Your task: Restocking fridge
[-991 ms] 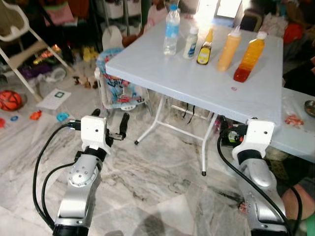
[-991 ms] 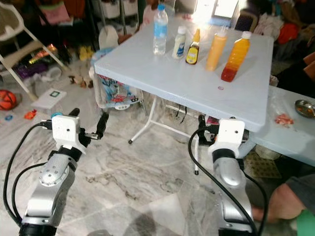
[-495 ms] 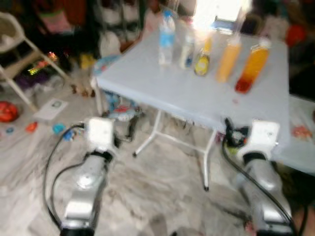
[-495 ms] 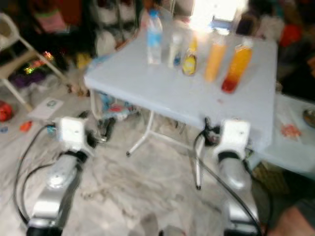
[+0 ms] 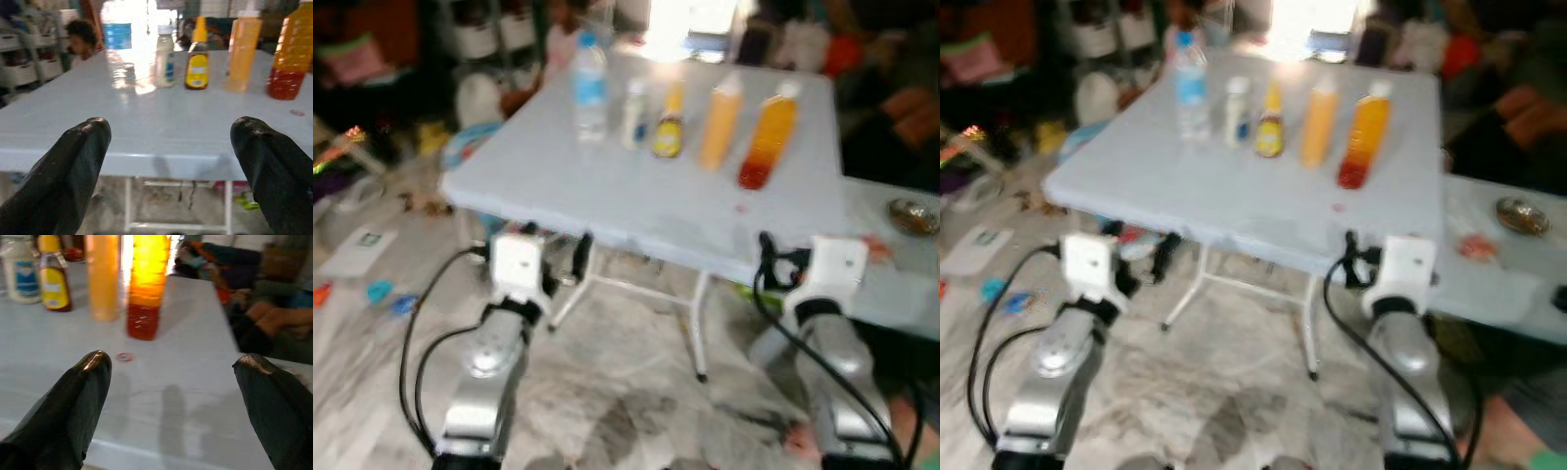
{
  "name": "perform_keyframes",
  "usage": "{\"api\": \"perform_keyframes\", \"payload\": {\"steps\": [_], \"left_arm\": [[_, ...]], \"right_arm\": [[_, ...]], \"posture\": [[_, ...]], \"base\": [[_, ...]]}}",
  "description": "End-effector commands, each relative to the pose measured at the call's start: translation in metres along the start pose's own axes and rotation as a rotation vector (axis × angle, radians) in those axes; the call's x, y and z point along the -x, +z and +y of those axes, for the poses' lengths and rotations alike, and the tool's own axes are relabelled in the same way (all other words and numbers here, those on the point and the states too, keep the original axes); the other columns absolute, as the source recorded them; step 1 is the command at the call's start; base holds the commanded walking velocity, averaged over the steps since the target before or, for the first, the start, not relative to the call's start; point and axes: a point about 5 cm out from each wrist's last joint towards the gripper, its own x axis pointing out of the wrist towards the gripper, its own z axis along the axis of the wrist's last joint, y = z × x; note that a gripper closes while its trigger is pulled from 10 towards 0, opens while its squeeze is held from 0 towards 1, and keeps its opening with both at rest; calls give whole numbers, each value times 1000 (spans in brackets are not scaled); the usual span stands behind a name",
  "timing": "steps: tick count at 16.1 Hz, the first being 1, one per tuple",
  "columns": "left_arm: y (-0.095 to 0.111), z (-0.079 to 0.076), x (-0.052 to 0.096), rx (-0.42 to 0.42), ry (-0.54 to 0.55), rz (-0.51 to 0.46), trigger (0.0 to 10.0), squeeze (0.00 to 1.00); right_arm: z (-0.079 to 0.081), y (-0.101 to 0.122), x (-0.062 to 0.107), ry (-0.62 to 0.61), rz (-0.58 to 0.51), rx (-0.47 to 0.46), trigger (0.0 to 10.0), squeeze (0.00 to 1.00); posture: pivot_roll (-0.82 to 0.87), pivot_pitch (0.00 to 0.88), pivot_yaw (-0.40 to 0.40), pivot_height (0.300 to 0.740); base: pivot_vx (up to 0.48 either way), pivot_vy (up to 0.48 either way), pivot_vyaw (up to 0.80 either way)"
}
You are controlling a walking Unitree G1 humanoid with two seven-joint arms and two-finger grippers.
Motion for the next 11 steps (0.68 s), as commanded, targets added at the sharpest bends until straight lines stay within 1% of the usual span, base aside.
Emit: {"api": "perform_keyframes", "payload": {"steps": [1, 2, 4, 6, 7, 9, 10, 11], "left_arm": [[3, 6, 0, -16, 16, -5, 10000, 0], [4, 7, -1, -31, 22, -9, 10000, 0], [13, 7, -4, -57, 8, -37, 10000, 0], [16, 7, -5, -51, 10, -47, 10000, 0], [13, 8, -3, -44, 23, -34, 10000, 0], [10, 7, 0, -54, 40, -25, 10000, 0], [9, 9, 2, -48, 65, -20, 10000, 0], [8, 14, 4, -37, 97, -14, 10000, 0]], "right_arm": [[7, 4, -1, 15, -11, -10, 10000, 0], [7, 4, -2, 16, -15, -11, 10000, 0], [7, 7, -4, 17, -22, -12, 10000, 0], [9, 9, -6, 22, -32, -17, 10000, 0], [12, 11, -7, 30, -37, -13, 10000, 0], [12, 12, -7, 33, -40, -12, 10000, 0], [12, 11, -7, 32, -38, -7, 10000, 0], [10, 10, -5, 27, -38, -1, 10000, 0]], "posture": [[7, 0, -22, 740], [14, 0, -24, 740], [22, 0, -28, 740], [20, 0, -29, 740], [14, 0, -32, 740], [9, 0, -32, 740], [7, 0, -30, 740], [4, 0, -26, 740]], "base": [[266, 0, -800], [247, 0, -631], [270, 0, 0], [300, 0, 0], [266, 0, 0], [0, 0, 0], [0, 0, 0], [0, 0, 0]]}}
